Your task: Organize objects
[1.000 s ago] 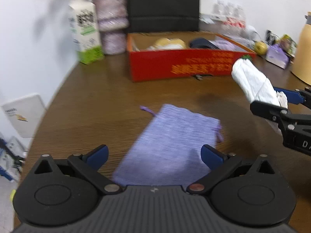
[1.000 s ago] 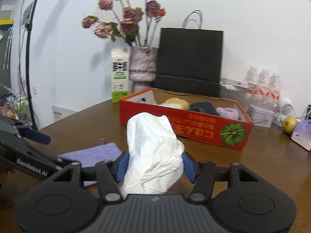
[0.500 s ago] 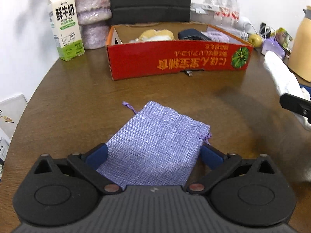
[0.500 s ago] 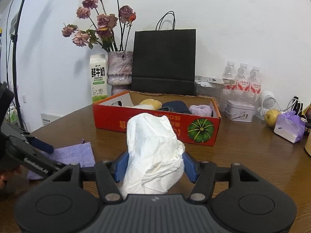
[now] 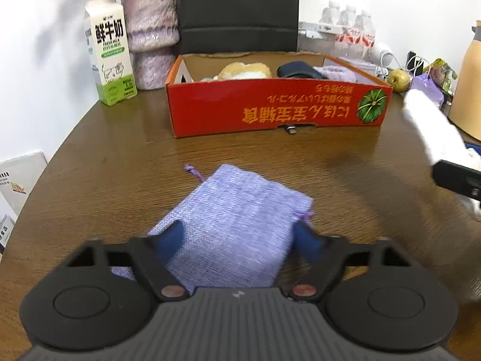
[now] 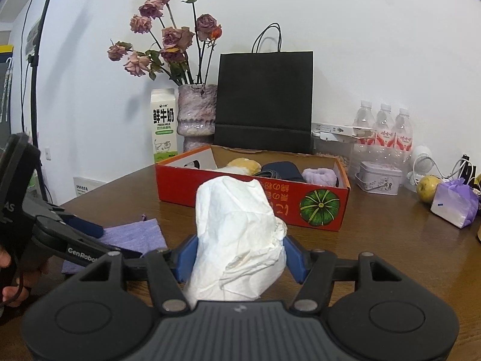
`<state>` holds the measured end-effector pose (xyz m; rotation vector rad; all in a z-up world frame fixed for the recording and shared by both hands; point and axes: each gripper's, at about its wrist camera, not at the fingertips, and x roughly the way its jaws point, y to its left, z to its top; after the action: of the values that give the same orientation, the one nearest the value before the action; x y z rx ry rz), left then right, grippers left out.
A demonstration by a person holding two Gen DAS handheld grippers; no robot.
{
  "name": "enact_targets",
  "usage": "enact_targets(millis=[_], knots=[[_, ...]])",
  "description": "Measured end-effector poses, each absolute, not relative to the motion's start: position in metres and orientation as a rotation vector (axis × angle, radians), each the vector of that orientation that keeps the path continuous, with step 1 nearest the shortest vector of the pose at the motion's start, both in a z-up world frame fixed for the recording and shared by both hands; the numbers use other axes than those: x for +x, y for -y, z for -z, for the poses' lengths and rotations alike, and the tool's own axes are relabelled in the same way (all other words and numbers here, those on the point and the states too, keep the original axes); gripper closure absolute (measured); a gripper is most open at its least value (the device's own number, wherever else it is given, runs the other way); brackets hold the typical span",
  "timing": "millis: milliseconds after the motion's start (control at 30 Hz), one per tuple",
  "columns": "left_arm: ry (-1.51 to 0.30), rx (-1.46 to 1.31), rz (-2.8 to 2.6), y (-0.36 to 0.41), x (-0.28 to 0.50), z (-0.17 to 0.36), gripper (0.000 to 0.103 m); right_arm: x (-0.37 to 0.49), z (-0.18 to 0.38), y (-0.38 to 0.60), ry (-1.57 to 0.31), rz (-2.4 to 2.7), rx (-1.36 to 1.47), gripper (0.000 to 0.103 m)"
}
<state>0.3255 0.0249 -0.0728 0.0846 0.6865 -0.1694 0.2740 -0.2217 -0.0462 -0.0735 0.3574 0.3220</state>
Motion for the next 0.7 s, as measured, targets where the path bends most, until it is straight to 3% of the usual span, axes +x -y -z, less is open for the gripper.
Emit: enact_targets(millis=[67, 133, 200, 700], knots=[[-0.67, 0.091, 0.175, -0.019, 0.319, 0.072, 0.054, 0.274, 0.046, 0.222, -0.357, -0.322, -0.074, 0.042], [-0.658, 0.098, 0.18, -0.013, 0.313, 0.071, 0.08, 0.274, 0.047, 0.222, -0.357, -0.323, -0.074, 0.042], [-0.65, 0.105, 0.168, -0.009, 0.308, 0.071, 0.092, 0.274, 0.047, 0.223, -0.356, -0.323, -0.076, 0.042], [-0.535, 0.102, 0.094, 0.008, 0.278, 0.059, 0.096, 0.271, 0.044, 0.223, -0.335, -0.324, -0.077, 0.042]])
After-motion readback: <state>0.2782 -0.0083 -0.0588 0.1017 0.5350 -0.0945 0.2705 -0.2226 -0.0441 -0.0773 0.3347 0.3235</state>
